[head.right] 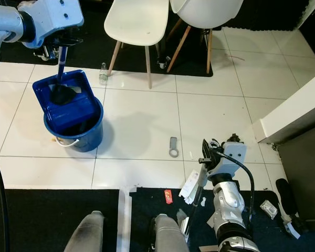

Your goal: Sweep floor

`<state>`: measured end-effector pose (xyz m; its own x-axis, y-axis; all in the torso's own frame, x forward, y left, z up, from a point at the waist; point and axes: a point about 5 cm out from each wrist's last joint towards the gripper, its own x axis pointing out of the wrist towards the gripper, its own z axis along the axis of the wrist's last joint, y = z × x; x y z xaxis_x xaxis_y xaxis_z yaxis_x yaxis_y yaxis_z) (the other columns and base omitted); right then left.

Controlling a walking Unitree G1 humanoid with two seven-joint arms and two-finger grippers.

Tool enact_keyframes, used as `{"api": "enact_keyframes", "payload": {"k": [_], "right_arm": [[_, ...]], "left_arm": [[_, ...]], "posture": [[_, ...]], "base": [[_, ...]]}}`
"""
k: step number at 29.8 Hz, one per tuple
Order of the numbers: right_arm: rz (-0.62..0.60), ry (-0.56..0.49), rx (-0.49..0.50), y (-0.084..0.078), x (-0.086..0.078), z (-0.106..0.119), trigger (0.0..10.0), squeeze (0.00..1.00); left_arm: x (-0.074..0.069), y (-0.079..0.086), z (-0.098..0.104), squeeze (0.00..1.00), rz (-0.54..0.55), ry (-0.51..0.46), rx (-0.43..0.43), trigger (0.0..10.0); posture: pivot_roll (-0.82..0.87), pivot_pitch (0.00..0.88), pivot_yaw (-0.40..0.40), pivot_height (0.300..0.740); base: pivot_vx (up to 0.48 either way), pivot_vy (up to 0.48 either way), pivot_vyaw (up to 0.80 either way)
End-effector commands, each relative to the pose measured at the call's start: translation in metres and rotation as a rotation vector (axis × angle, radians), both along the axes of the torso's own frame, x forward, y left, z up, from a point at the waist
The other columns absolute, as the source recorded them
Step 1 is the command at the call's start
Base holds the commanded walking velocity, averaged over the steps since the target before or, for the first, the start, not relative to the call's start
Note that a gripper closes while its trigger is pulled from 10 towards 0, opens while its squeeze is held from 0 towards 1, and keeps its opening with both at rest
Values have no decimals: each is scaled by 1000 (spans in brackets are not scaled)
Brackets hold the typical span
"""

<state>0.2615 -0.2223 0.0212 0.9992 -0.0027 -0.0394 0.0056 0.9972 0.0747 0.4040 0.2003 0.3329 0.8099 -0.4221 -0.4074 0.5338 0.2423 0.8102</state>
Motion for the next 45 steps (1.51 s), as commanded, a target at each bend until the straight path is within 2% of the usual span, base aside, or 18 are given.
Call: {"api": "enact_keyframes", "payload": {"k": [1,6,11,17,29,35,45], "right_arm": [[-32,171,63,2,-25,-32,10000,0],[-34,171,65,2,-25,-33,10000,0],[-39,170,69,2,-26,-33,10000,0],[-41,171,73,3,-26,-33,10000,0],[-41,171,76,3,-25,-33,10000,0],[-43,172,78,3,-25,-33,10000,0],[-40,171,79,4,-24,-33,10000,0]], "left_arm": [[-5,6,31,0,4,-116,53,10000],[-7,8,36,0,-5,-106,55,10000],[-12,11,43,0,-20,-65,108,10000],[-13,12,47,0,-27,-77,132,10000],[-17,16,42,0,-57,56,122,10000],[-21,21,40,0,-53,158,111,10000],[-23,23,37,0,-51,244,96,10000]], "posture": [[196,138,-38,740],[196,140,-36,740],[197,141,-35,740],[200,141,-34,740],[200,143,-35,740],[201,140,-34,740],[203,138,-35,740]], "base": [[0,0,0],[0,0,0],[0,0,0],[0,0,0],[0,0,0],[0,0,0],[0,0,0]]}}
